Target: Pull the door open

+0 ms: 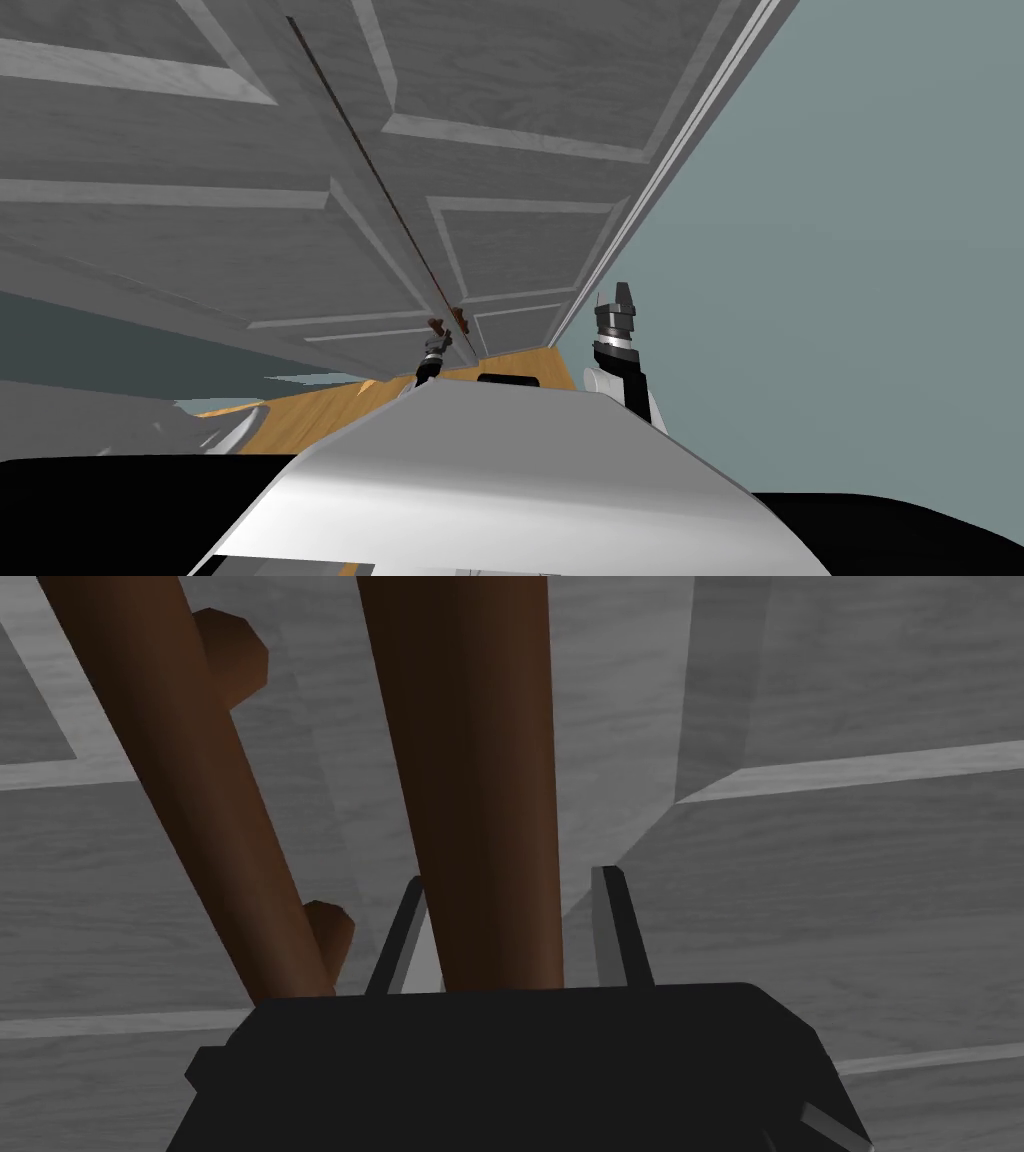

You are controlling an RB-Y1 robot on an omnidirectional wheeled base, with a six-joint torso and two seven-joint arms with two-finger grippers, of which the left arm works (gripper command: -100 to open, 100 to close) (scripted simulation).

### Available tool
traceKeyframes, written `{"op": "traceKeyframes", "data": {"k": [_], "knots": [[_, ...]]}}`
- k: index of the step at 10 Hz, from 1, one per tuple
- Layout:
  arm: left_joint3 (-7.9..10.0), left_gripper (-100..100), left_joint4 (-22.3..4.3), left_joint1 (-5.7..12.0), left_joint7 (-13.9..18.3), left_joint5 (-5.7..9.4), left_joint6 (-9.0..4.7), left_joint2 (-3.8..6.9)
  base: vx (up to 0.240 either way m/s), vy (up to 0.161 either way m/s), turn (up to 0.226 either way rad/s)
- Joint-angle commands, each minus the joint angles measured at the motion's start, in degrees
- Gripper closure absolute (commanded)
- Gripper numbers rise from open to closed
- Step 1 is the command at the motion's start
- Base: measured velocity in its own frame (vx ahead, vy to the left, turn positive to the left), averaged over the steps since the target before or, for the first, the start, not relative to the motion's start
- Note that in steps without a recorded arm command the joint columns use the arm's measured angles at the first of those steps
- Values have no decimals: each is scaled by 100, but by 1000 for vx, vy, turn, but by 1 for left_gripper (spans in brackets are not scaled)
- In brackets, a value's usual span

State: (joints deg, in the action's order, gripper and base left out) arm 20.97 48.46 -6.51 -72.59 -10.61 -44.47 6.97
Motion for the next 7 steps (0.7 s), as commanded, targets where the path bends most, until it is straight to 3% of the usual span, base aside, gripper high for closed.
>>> {"op": "traceKeyframes", "data": {"k": [1, 7], "knots": [[112, 100, -46, -188, 100, 70, 65, 94, -217, -13, 112], [191, 100, -142, -408, 459, 235, 80, 234, -124, -3, 45]]}}
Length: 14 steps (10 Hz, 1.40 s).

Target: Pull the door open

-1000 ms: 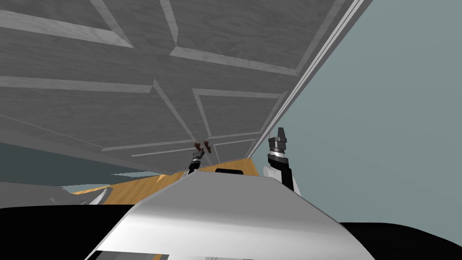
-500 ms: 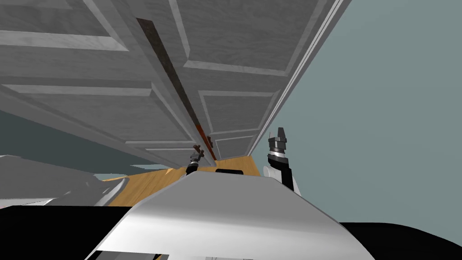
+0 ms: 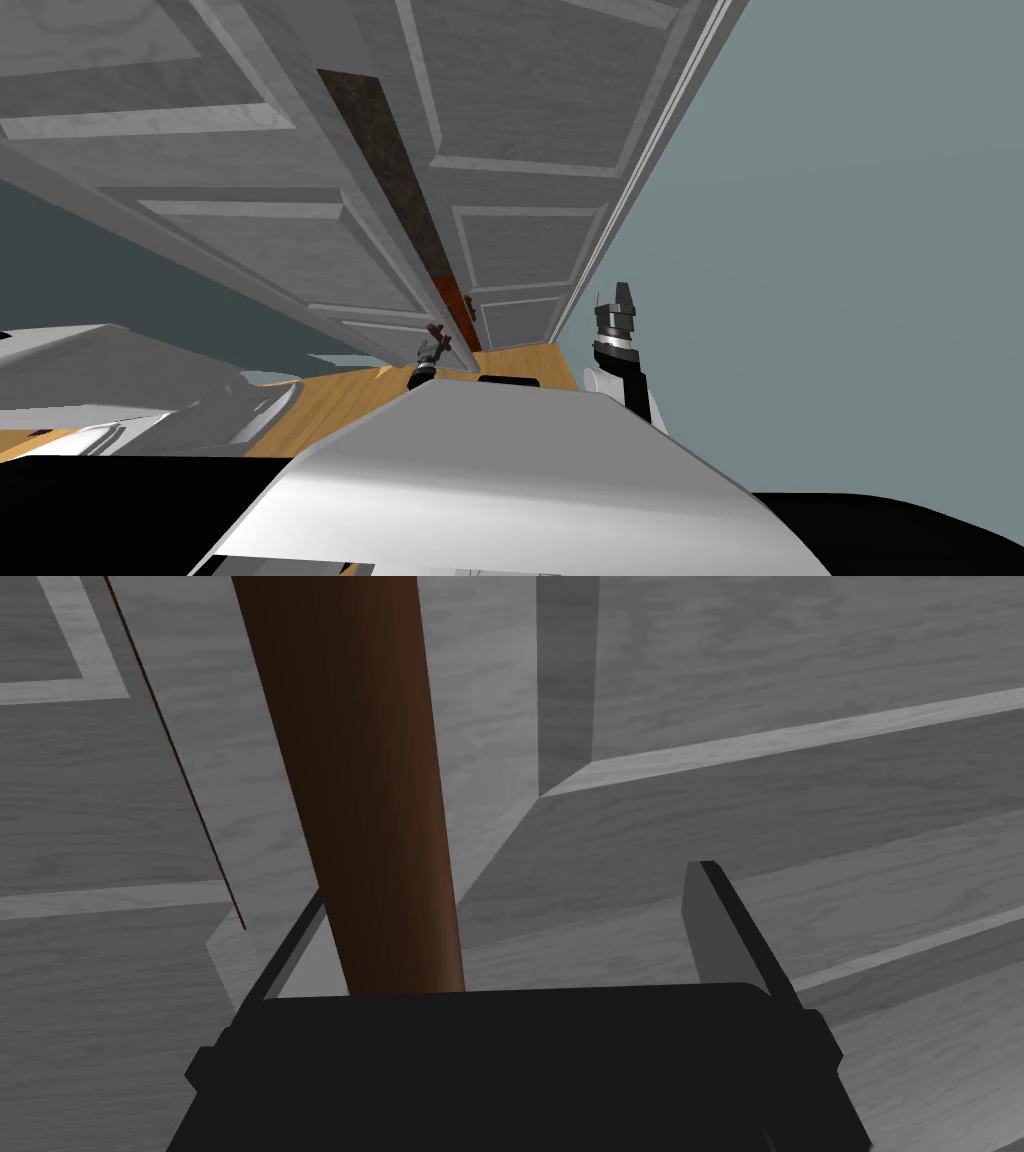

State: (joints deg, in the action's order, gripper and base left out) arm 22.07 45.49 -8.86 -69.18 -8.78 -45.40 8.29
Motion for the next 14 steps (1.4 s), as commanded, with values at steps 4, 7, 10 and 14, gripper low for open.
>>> {"op": "traceKeyframes", "data": {"k": [4, 7, 10, 14], "knots": [[113, 100, 107, -277, 326, 143, 180, 172, -77, -4, 20], [113, 100, 74, -335, 534, 224, 182, 220, -79, -2, 25], [107, 100, 53, -369, 684, 280, 182, 250, -72, -1, 29], [100, 100, 22, -419, 908, 364, 183, 296, -36, 9, 5]]}}
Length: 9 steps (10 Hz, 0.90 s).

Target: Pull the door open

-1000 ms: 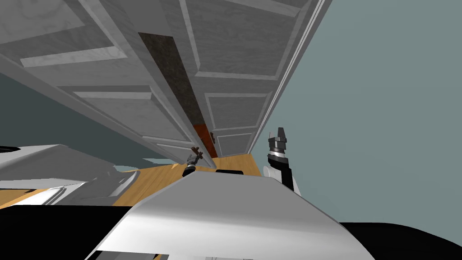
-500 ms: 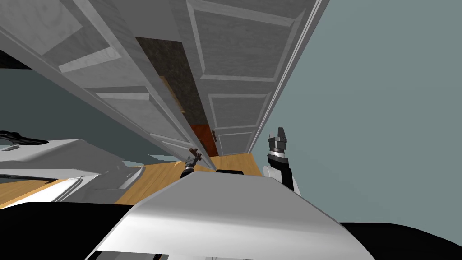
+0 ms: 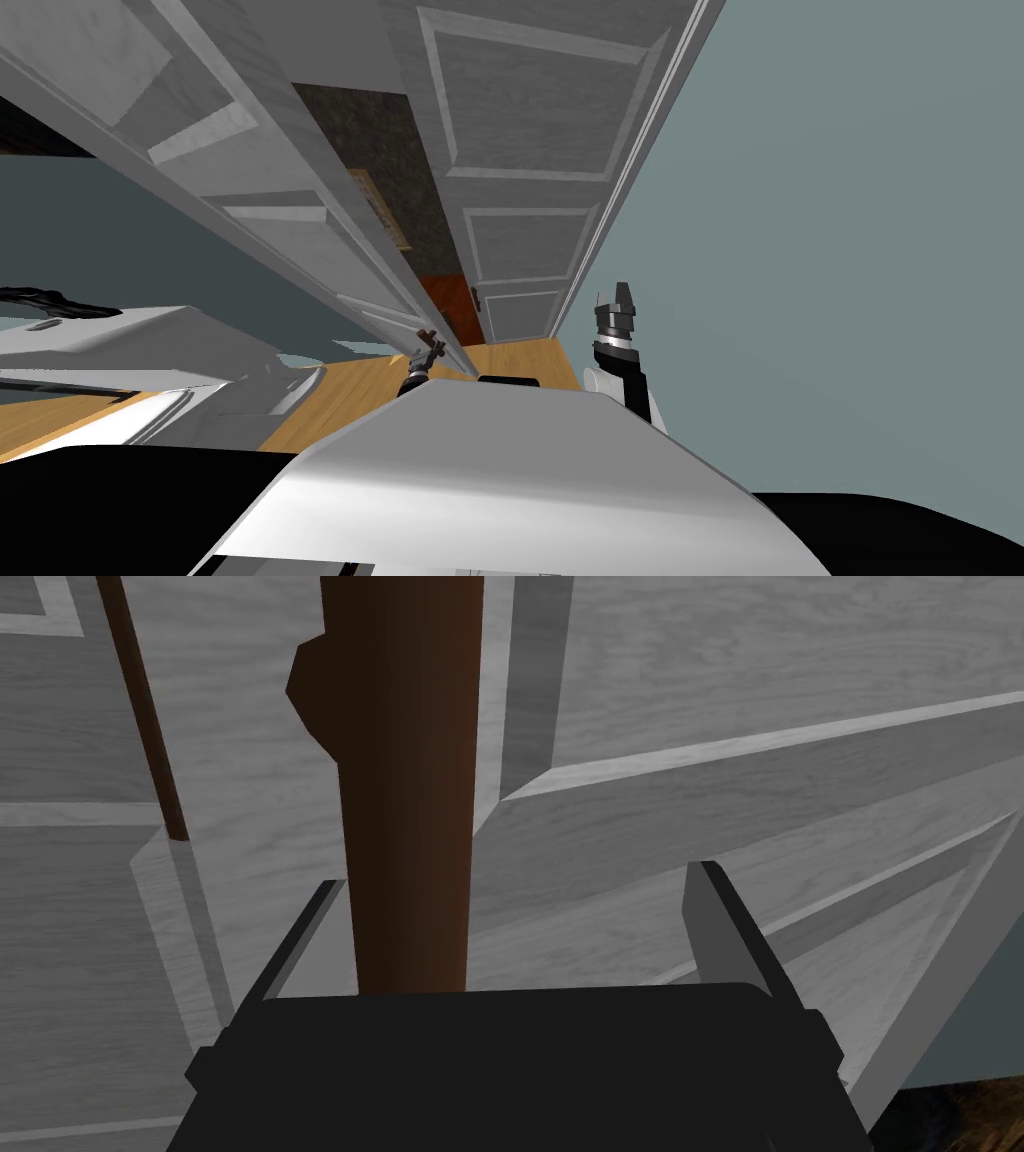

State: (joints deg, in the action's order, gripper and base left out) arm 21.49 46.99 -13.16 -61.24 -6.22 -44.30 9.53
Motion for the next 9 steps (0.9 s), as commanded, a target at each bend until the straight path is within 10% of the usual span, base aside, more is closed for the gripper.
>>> {"op": "traceKeyframes", "data": {"k": [1, 9], "knots": [[157, 100, -128, 11, 115, 108, 73, 172, -88, -9, 23], [93, 100, -205, -83, 803, 353, 69, 283, -60, 4, 15]]}}
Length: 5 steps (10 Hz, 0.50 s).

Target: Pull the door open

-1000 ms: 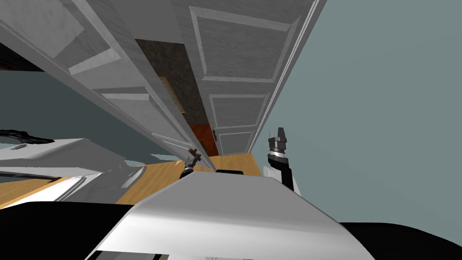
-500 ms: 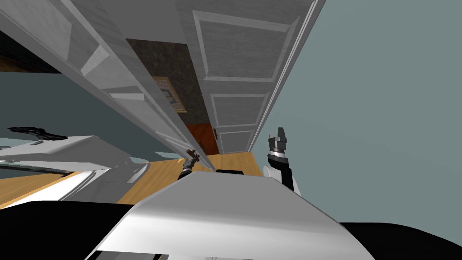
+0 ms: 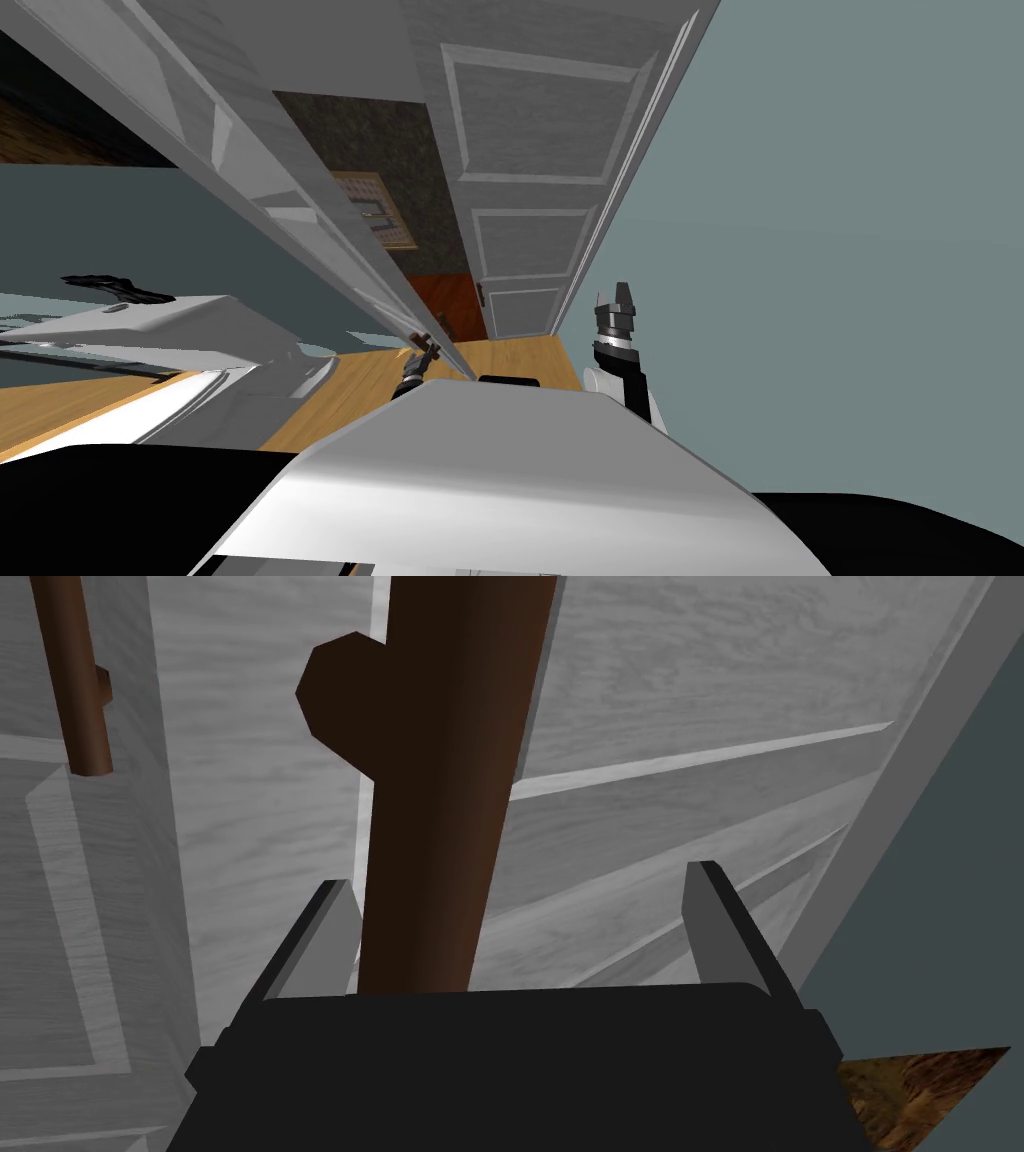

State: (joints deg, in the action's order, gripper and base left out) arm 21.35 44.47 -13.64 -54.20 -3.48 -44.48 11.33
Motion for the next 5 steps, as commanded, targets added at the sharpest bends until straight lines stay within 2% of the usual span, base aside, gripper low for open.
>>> {"op": "traceKeyframes", "data": {"k": [1, 5], "knots": [[96, 100, 39, -44, 192, 111, 86, 116, -45, 14, 3], [49, 100, 3, -77, 568, 241, 82, 168, -57, 7, 4]]}}
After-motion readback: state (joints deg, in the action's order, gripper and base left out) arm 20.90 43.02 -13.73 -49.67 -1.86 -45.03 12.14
